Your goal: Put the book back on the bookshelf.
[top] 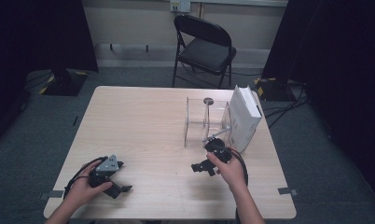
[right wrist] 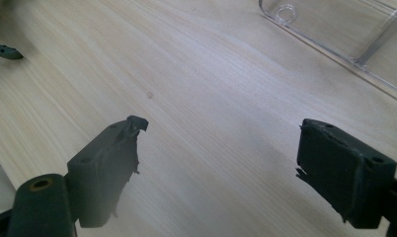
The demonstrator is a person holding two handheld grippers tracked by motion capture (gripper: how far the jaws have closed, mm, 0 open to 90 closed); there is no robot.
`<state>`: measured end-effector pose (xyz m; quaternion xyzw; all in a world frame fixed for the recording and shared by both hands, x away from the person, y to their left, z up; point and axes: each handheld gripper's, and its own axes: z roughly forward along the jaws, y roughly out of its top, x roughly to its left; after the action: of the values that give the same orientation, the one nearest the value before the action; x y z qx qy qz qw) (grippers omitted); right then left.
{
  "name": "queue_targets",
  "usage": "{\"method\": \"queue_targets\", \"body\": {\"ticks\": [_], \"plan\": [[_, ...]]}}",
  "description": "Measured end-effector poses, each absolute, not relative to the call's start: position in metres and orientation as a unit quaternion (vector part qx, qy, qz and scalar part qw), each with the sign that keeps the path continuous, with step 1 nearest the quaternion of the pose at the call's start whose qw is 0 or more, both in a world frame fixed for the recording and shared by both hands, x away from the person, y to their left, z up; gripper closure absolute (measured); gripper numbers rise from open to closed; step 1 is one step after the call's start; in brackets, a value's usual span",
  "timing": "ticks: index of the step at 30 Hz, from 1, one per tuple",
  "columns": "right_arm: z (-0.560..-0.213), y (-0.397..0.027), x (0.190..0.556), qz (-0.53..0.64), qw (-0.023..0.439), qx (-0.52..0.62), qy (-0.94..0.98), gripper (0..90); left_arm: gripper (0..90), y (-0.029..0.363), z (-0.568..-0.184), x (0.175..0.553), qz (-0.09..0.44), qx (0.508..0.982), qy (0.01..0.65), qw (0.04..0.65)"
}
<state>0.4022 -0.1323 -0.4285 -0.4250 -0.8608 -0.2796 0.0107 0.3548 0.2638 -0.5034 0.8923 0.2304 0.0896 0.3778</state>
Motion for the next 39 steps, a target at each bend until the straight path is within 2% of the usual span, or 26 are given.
{"method": "queue_targets", "body": {"ticks": [13, 39], "plan": [[-0.441, -0.12, 0.4, -0.282, 0.026, -0.42, -0.862, 15.2, 0.0, 0.264, -0.503, 0.355, 0.09, 0.892, 0.23, 0.378], [-0.462, -0.099, 0.401, -0.288, 0.028, -0.393, -0.873, 15.5, 0.0, 0.264, -0.503, 0.355, 0.09, 0.892, 0.23, 0.378]]}}
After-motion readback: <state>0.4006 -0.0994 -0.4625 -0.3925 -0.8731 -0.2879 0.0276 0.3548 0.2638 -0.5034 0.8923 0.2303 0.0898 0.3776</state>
